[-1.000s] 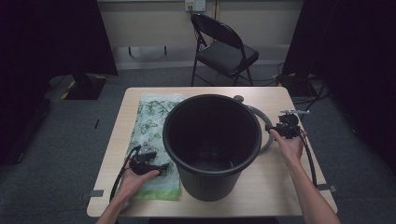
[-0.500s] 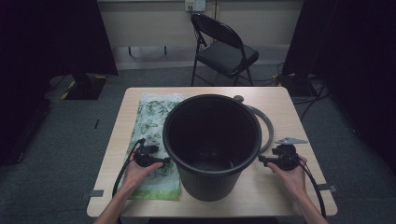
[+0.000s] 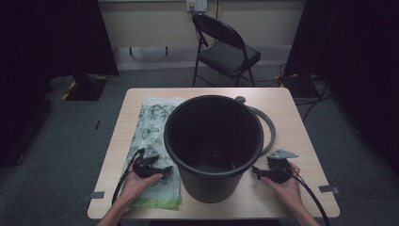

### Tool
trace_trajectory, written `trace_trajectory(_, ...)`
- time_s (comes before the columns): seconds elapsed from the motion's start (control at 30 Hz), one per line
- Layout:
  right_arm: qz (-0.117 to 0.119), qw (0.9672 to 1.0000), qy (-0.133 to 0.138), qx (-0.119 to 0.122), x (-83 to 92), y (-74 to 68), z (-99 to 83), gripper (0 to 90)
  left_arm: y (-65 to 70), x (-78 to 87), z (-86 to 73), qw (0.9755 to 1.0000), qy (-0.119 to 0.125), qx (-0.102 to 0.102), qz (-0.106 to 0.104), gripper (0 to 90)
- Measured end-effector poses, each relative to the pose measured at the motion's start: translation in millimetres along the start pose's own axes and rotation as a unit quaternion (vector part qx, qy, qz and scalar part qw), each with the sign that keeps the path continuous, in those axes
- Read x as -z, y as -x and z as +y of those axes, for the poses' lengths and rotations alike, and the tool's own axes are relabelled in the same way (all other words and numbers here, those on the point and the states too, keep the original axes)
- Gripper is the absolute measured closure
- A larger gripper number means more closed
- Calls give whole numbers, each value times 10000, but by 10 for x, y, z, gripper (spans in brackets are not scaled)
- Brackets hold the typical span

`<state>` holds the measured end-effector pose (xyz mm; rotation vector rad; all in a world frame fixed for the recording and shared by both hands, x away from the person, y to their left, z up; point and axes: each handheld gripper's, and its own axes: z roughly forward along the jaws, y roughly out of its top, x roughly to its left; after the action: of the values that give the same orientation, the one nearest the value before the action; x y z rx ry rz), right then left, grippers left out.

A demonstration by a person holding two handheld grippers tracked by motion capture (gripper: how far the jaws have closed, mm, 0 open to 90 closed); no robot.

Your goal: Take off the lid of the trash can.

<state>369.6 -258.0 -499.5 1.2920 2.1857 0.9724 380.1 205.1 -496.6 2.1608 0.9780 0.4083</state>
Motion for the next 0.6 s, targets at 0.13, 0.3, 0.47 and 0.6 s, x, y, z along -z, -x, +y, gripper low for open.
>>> trace_trajectory(0.13, -20, 10000, 6, 2, 8, -10, -8, 231, 38, 74, -42, 9999, -120, -38, -53, 260)
trace_trajectory(0.3, -17, 10000, 6, -1, 8, -9, -7, 230, -77, 191, 16, 9995, 26, 252, -191, 256)
trace_trajectory(0.47, -14, 10000, 7, -6, 8, -9, -7, 230, -348, 363, 183, 9983, 380, 447, -27, 214)
trace_trajectory(0.6, -14, 10000, 7, -6, 8, -9, -7, 230, -618, 338, 233, 9966, 446, 684, 69, 211)
